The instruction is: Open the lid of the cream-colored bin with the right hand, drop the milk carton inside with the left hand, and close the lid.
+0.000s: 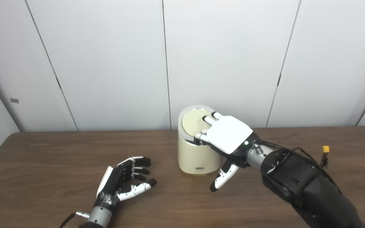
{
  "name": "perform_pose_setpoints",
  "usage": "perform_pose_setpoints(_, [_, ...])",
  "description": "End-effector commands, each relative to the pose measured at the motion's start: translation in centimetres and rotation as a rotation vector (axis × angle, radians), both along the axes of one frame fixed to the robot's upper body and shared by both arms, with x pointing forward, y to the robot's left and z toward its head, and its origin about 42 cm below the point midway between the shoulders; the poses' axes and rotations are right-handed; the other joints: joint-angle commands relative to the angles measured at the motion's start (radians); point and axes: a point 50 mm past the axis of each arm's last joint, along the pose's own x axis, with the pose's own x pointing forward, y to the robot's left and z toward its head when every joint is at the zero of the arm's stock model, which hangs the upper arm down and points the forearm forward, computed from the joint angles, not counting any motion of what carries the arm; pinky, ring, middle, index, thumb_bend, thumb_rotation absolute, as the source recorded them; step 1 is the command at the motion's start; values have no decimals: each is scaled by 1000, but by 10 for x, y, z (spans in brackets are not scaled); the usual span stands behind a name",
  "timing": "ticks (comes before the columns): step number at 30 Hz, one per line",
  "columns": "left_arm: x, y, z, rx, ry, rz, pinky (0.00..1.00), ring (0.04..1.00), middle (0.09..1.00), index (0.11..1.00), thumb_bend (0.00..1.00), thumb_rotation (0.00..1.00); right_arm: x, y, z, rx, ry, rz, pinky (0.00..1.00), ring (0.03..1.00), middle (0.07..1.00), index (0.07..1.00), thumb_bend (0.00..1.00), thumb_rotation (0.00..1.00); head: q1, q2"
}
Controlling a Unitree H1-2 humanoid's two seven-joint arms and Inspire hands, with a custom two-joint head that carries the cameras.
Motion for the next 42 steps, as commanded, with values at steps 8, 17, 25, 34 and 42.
perform_pose_setpoints(8, [3,-2,7,7,-17,-7,565,639,707,712,744,176,13,-25,-14,61,135,-70,974,986,848,868,882,728,2,1])
perform_pose_setpoints(17, [4,-2,6,14,-16,-11,574,644,713,717,742,182,7,-43,13,453,93,-15,906,943,814,838,778,645,-1,-6])
perform_pose_setpoints(25, [5,-3,5,23,-28,-19,566,642,714,714,750,195,5,-56,22,612,-9,-16,867,931,804,822,704,582,-3,-9])
perform_pose_setpoints(34, [4,-3,6,12,-22,-20,570,643,708,711,751,184,4,-64,5,658,-27,-17,822,911,779,815,688,568,0,-6])
perform_pose_setpoints(42, [4,-4,6,17,-23,-20,565,635,705,707,751,184,3,-70,-3,740,-25,-38,722,856,777,802,713,509,-2,-6])
